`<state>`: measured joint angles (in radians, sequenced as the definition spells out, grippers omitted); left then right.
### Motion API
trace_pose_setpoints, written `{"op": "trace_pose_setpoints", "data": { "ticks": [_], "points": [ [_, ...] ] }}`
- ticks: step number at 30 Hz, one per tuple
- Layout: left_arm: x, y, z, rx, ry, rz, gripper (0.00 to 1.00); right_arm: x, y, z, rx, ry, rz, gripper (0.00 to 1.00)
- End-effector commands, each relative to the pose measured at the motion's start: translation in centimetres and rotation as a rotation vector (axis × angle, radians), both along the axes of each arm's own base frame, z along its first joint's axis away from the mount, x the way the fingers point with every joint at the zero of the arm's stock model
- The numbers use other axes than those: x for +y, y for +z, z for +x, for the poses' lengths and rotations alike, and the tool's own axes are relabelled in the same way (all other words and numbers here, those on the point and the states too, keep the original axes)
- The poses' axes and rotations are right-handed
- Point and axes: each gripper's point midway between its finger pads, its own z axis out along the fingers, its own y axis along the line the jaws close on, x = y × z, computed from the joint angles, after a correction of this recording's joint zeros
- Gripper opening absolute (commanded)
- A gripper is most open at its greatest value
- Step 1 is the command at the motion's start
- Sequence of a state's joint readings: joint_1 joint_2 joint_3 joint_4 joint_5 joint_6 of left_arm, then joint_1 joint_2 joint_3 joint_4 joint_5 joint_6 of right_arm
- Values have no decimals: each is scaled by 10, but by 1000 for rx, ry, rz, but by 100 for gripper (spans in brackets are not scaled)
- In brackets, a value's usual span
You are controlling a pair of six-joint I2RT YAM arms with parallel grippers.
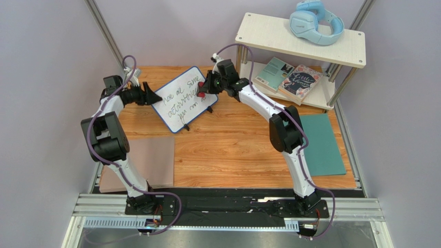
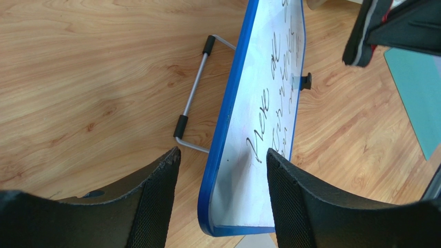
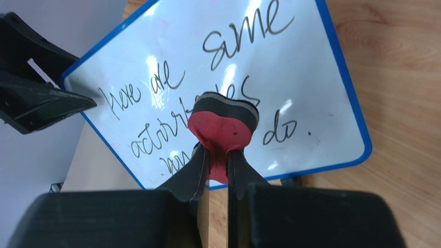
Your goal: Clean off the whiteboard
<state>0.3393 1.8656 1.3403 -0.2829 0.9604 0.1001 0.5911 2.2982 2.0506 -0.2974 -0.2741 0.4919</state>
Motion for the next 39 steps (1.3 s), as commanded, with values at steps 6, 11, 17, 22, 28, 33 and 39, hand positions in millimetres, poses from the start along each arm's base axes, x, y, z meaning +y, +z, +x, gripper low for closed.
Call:
{"op": "trace_pose_setpoints", "data": {
  "ticks": [6,11,17,22,28,33,39],
  "points": [
    [15,21,-2,-101,-37,6,60,13,31,41,-139,31,120,0],
    [20,14,-2,-87,-54,-12,54,20,26,47,-152,66,138,0],
    [18,11,0,-72,-94,-47,42,19,26,51,-187,77,121,0],
    [15,11,-3,-69,-129,-56,26,7,21,54,-182,55,59,0],
    [14,8,-6,-58,-172,-51,0,-2,10,52,-162,37,-19,0],
    [8,17,-11,-72,-229,-72,0,-7,-5,52,-150,23,-60,0],
    [6,20,-21,-75,-263,-47,0,-2,-14,51,-207,18,-135,0]
  ]
}}
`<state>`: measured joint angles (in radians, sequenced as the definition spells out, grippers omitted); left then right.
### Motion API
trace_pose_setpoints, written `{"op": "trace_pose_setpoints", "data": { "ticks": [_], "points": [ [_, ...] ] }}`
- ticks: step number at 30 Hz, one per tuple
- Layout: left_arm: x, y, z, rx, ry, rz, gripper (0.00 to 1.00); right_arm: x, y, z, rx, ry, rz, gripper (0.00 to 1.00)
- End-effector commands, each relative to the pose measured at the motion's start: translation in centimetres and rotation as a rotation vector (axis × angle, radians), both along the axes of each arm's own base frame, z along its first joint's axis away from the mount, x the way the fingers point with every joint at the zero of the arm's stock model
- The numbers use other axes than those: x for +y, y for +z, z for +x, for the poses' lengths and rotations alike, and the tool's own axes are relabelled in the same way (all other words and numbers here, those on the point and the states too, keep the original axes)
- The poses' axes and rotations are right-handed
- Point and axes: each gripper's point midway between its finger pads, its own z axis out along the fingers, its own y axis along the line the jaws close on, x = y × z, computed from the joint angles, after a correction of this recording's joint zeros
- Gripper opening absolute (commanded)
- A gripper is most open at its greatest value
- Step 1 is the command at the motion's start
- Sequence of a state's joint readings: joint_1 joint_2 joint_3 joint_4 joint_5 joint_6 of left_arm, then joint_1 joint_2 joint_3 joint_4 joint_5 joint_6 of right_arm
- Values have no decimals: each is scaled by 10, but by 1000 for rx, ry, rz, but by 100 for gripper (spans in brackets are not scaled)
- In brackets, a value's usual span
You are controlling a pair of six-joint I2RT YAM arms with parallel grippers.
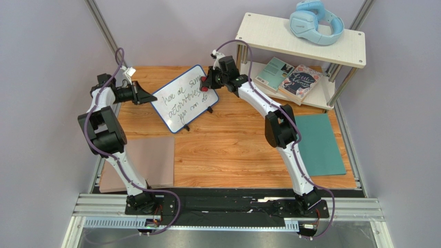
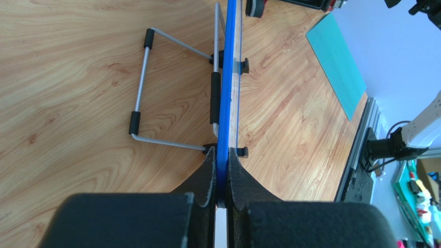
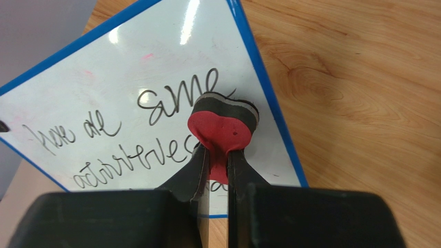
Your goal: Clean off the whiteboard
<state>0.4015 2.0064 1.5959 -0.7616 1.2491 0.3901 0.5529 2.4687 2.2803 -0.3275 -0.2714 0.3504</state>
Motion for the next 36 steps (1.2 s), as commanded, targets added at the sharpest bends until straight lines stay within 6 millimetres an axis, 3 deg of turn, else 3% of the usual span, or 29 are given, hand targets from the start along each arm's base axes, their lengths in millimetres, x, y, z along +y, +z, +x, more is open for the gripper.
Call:
{"op": "trace_pose_setpoints", "data": {
  "ticks": [1,9,17,22,32,36],
  "points": [
    [8,-3,-2,-126,-60,132,0,6,4,3,-104,-5,-79,0],
    [3,1,-10,-104,-87,120,0,43,-23,-31,-147,95,-223,0],
    [-21,2,-20,-80,-144,97,0,81,-49,-83,-161,263,-321,0],
    [-33,2,-20,-61,-161,65,0,104,-56,-114,-181,365,-356,0],
    [-40,16,-15,-55,-156,-5,0,150,-69,-171,-293,516,-407,0],
    [-39,17,-15,-53,-152,-3,0,165,-63,-179,-396,488,-447,0]
  ]
}}
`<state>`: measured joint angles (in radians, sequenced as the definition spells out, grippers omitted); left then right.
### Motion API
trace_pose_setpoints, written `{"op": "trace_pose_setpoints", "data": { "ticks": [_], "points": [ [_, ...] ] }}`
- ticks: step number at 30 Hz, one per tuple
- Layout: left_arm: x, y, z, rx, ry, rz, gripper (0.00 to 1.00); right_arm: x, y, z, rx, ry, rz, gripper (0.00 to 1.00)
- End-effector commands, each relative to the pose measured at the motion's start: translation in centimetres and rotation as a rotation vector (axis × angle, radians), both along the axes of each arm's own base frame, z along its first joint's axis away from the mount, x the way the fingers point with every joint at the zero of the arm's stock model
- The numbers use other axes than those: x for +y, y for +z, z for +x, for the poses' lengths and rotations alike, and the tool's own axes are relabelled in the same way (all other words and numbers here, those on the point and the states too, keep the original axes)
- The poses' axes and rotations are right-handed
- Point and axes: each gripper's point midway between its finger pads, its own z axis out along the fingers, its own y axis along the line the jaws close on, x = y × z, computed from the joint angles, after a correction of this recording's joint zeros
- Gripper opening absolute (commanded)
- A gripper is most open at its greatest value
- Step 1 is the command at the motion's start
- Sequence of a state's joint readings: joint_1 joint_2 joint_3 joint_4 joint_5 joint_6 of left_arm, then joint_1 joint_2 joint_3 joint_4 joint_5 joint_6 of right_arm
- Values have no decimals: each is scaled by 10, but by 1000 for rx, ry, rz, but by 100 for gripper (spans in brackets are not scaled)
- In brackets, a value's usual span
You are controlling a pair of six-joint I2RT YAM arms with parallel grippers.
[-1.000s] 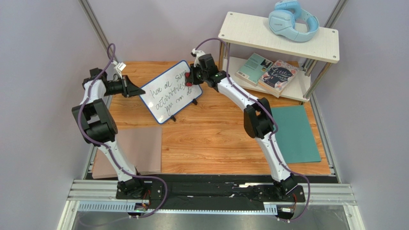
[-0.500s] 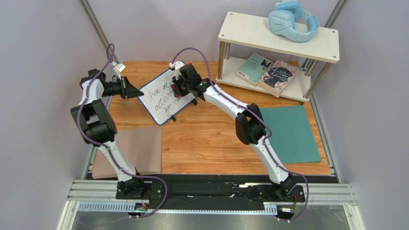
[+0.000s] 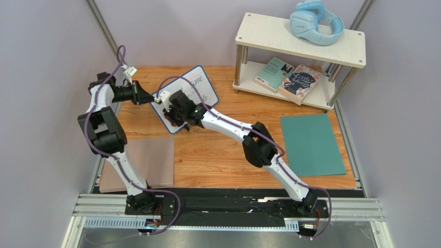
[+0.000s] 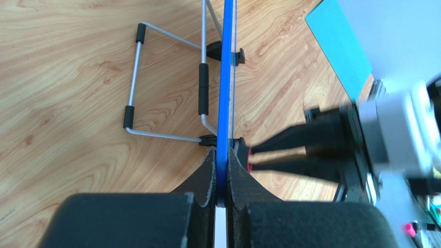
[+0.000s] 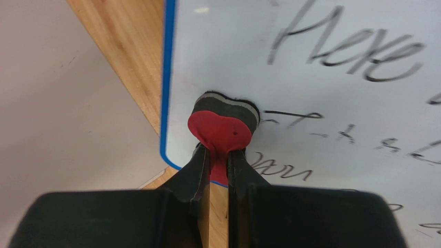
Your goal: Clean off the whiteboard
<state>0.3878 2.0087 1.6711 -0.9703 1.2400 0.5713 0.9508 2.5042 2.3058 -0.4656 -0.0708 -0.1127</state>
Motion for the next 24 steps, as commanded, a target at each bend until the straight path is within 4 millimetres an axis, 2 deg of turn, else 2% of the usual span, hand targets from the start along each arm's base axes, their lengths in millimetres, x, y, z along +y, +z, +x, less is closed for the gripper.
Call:
{"op": "trace_pose_setpoints", "data": {
  "ticks": [1,4,6,7,9,10,12,13,14,17,19,24],
  "points": [
    [-31,7,-3,-24,-88,-40,0,25,-25,-13,-117,18,-42,0],
    [-32,7,-4,-20,-89,-40,0,24,-22,-2,-137,-43,-32,0],
    [-31,8,-4,-25,-89,-36,0,15,-22,11,-146,-96,-28,0],
    [-32,8,-4,-20,-90,-38,0,11,-12,24,-165,-129,4,0],
    [-31,7,-4,-21,-89,-36,0,2,-10,36,-154,-174,26,0],
    [-31,8,-5,-19,-90,-36,0,-7,-5,52,-156,-208,52,0],
    [-32,8,-5,-15,-90,-38,0,-18,12,65,-156,-251,103,0],
    [-31,7,-5,-16,-89,-36,0,-30,9,76,-156,-282,112,0],
    [-31,7,-6,-13,-93,-31,0,-37,22,83,-167,-299,137,0],
    [-32,4,-9,-5,-100,-21,0,-59,26,105,-166,-371,141,0],
    [-31,3,-9,-1,-101,-17,0,-73,27,116,-157,-401,140,0],
    [-30,0,-11,9,-108,-8,0,-92,33,125,-146,-416,156,0]
  ]
}}
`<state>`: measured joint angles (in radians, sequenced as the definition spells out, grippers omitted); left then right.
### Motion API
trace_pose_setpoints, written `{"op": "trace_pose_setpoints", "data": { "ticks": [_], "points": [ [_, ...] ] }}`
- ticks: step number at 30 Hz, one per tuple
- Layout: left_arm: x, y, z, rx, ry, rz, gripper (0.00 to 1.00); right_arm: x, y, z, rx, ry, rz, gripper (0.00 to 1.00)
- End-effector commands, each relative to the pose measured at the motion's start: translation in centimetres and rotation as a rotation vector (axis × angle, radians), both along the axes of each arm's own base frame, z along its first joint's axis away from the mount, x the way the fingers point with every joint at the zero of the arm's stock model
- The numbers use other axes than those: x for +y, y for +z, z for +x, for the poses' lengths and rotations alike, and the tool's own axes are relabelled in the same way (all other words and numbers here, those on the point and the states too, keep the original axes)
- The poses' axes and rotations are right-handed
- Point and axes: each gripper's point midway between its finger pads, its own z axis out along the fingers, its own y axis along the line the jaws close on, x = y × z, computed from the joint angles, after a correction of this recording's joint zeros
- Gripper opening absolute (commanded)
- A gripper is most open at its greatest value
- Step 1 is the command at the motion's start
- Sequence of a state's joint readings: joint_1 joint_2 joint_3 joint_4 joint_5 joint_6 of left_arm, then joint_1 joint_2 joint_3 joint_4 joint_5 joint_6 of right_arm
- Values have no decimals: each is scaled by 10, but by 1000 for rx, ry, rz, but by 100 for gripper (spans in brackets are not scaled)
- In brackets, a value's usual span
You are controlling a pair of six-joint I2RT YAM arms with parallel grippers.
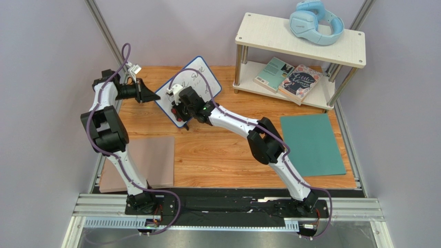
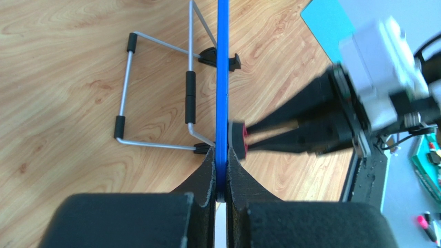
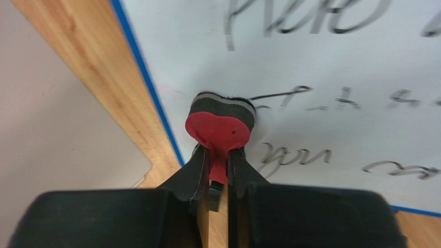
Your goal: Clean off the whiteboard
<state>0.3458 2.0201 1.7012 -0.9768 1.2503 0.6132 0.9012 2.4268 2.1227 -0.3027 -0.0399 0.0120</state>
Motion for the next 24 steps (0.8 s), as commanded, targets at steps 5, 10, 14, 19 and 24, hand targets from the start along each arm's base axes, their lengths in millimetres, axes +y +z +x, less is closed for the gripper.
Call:
{"op": "trace_pose_setpoints", "data": {
  "ticks": [5,10,14,19,24],
  "points": [
    [-14,-2,-19,72,-62,-14,0,-87,38,116,-157,-348,72,0],
    [-12,1,-22,66,-83,6,0,-109,41,134,-164,-420,55,0],
    [-10,2,-25,75,-93,7,0,-124,50,148,-174,-444,69,0],
    [-6,-5,-25,100,-99,9,0,-135,66,162,-207,-447,89,0],
    [-7,-7,-27,117,-127,7,0,-131,67,169,-231,-439,92,0]
  ]
}}
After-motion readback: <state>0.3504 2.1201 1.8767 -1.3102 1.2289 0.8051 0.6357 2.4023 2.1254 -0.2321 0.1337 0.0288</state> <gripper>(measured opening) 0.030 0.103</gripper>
